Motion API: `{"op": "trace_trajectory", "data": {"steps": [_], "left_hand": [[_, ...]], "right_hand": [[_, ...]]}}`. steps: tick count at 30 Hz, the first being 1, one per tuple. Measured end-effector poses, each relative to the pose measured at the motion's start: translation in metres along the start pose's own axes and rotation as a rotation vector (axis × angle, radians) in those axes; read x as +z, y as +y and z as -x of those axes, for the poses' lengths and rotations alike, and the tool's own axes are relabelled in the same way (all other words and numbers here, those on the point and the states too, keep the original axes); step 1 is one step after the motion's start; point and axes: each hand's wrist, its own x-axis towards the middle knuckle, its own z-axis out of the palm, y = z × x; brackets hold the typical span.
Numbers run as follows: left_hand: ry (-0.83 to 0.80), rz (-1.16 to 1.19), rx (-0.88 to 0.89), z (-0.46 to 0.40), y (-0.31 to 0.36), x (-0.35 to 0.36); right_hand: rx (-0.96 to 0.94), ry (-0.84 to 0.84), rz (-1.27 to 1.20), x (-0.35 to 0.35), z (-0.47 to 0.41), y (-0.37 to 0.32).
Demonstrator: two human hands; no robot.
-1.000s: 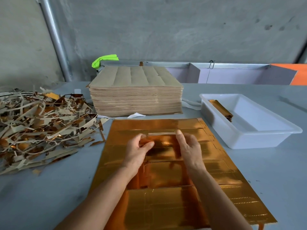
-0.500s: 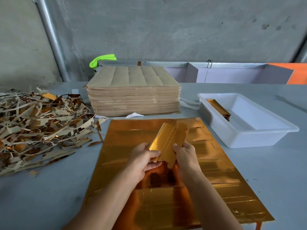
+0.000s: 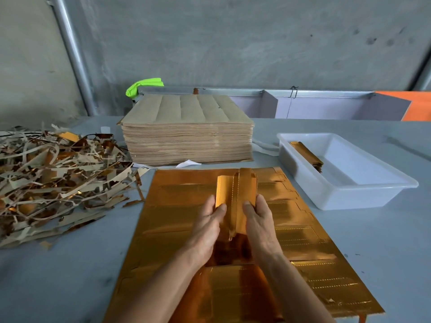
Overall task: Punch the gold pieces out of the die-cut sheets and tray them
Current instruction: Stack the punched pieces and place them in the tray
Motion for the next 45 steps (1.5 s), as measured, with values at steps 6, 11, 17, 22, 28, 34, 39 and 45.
{"op": "trace_trajectory", "data": {"steps": [6, 11, 17, 22, 28, 34, 39, 45], "left_hand": [[0.013, -0.232, 0.079, 0.0, 0.004, -0.009], [-0.019, -0.321, 0.117, 0.0, -0.001, -0.004], [-0.009, -0.426, 0.136, -0.002, -0.005, -0.005], [-0.004, -0.454, 0.147, -0.006, -0.001, -0.005], [0.006, -0.535, 0.155, -0.008, 0.005, -0.002], [-0.003, -0.531, 0.242, -0.021, 0.034, 0.006], [-0.006, -0.609, 0.249, -0.033, 0.044, 0.016], [-0.182, -1.117, 0.432, -0.044, 0.055, 0.014]], "right_hand": [[-0.092, -0.059, 0.006, -0.004, 0.004, 0.003], [-0.098, -0.035, -0.013, -0.005, 0.007, 0.008], [-0.073, -0.044, -0.003, -0.007, 0.007, 0.009], [-0.088, -0.043, 0.022, -0.011, 0.004, 0.009], [-0.032, -0.081, 0.046, -0.013, 0.002, 0.006], [0.11, -0.092, -0.219, -0.024, -0.016, -0.005], [0.284, -0.062, -0.469, -0.04, -0.029, -0.008], [-0.047, 0.039, 0.175, -0.077, -0.043, -0.009]]}}
